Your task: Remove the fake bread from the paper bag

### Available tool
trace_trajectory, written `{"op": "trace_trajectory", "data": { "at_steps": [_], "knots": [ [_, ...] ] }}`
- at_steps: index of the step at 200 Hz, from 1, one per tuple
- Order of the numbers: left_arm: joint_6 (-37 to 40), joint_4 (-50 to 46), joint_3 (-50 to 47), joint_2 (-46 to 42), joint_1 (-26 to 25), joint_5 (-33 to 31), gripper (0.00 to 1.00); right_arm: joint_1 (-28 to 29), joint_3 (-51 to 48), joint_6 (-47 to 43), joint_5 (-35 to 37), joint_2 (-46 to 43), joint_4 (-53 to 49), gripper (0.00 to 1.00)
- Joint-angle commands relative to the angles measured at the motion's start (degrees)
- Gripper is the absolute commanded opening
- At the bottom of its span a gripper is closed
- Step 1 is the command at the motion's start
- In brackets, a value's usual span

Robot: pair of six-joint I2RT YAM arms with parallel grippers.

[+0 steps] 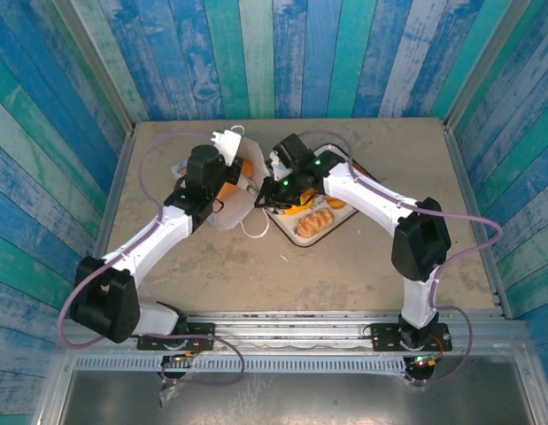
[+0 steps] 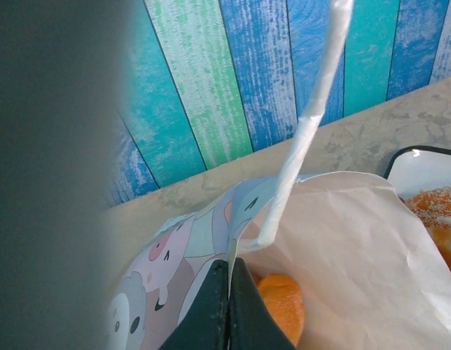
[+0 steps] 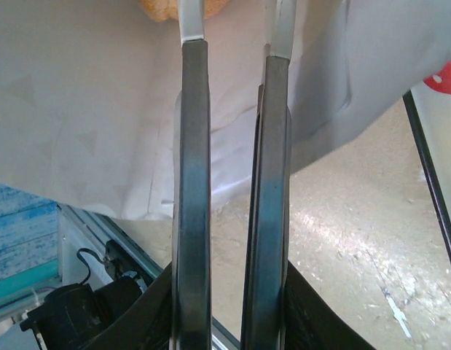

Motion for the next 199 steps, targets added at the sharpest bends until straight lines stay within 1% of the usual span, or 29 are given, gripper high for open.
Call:
{"op": "trace_trajectory", "data": {
  "at_steps": [1, 19, 60, 103, 134, 168, 199],
  "knots": [
    [-1.0, 0.8, 2.4, -0.4, 0.0, -3.0, 0.0, 0.7, 1.1, -2.8, 2.6, -4.3, -2.8, 0.01],
    [-1.3, 1.2, 2.4, -0.2, -0.1, -3.1, 0.0, 0.9, 1.1, -3.3, 3.1, -5.6, -4.3, 0.01],
    [-2.2, 1.7, 2.9, 0.7, -0.1, -6.0, 0.0, 1.1, 1.2, -4.0, 4.6, -8.2, -7.5, 0.01],
    [-2.8, 1.9, 3.5, 1.7, -0.1, -6.7, 0.0, 1.2, 1.2, -4.7, 6.3, -11.6, -10.3, 0.01],
    [-3.4, 2.4, 3.5, 2.0, -0.1, -7.3, 0.0, 1.2, 0.3, -4.5, 8.5, -14.9, -11.0, 0.01],
    [-3.7, 2.4, 3.7, 2.5, -0.1, -7.5, 0.0, 1.2, -0.6, -4.7, 9.2, -18.1, -11.0, 0.0],
    [-3.8, 2.2, 3.5, 2.6, -0.1, -7.3, 0.0, 1.3, -0.7, -5.0, 9.8, -19.0, -11.0, 0.01]
  ]
}}
